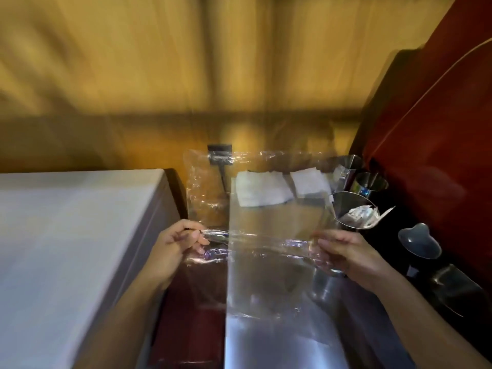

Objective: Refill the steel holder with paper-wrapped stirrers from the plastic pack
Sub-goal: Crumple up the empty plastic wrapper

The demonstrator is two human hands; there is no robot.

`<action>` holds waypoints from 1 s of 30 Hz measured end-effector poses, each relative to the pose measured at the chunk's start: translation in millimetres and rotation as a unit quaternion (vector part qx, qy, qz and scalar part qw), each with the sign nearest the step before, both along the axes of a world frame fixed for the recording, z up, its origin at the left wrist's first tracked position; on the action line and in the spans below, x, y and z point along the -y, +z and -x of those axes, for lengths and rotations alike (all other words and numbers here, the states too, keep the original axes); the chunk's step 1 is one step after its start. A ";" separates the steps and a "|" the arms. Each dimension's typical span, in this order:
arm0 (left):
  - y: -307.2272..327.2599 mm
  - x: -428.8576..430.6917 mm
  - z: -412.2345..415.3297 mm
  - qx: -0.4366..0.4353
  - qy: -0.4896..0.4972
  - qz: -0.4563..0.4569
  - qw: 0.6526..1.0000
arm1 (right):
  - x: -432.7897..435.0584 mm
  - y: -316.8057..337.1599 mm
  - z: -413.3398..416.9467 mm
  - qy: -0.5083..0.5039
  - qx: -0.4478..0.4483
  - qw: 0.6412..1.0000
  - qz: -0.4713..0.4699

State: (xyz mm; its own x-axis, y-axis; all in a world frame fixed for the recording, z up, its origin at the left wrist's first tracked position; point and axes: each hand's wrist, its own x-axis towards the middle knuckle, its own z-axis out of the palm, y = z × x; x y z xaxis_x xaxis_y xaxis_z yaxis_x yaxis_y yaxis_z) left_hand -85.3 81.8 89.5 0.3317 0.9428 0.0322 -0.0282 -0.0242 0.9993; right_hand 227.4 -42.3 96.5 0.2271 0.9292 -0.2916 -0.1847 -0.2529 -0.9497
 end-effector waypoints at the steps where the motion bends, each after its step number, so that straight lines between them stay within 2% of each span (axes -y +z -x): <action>1: -1.6 0.2 -0.2 -0.002 0.005 0.000 1.000 | -0.2 -1.8 -1.2 0.008 -0.012 1.000 0.003; 6: -6.4 2.8 -0.5 0.009 0.008 0.009 1.000 | -3.4 -3.1 -5.5 0.002 -0.059 0.998 0.015; 9: -2.4 4.9 3.2 -0.011 0.001 -0.008 1.000 | -2.4 -1.0 -4.9 0.023 -0.015 0.999 0.018; 12: 2.1 5.2 4.4 -0.023 -0.022 -0.003 0.999 | -3.8 -0.8 -7.5 0.003 0.019 1.000 0.004; 17: 18.8 15.3 -0.4 0.072 -0.041 0.088 0.993 | -2.9 6.6 -7.0 -0.003 0.054 0.998 -0.033; 19: 23.7 19.4 0.1 0.055 -0.043 0.093 0.993 | -1.2 7.4 -7.3 0.000 0.091 0.995 -0.030; 22: 27.4 24.9 -5.9 -0.053 -0.004 0.022 0.998 | -3.7 1.8 -7.7 0.016 0.169 0.986 -0.005; 25: 31.9 30.4 -14.7 -0.054 -0.013 0.009 0.998 | -8.1 -4.8 -5.4 0.048 0.255 0.966 0.010; 28: 34.7 30.9 -17.0 -0.086 -0.027 -0.056 0.994 | -4.9 -2.9 0.7 0.104 0.374 0.922 -0.006; 30: 37.9 28.5 -16.8 -0.092 -0.036 -0.087 0.991 | -1.1 3.6 2.8 0.097 0.452 0.886 -0.039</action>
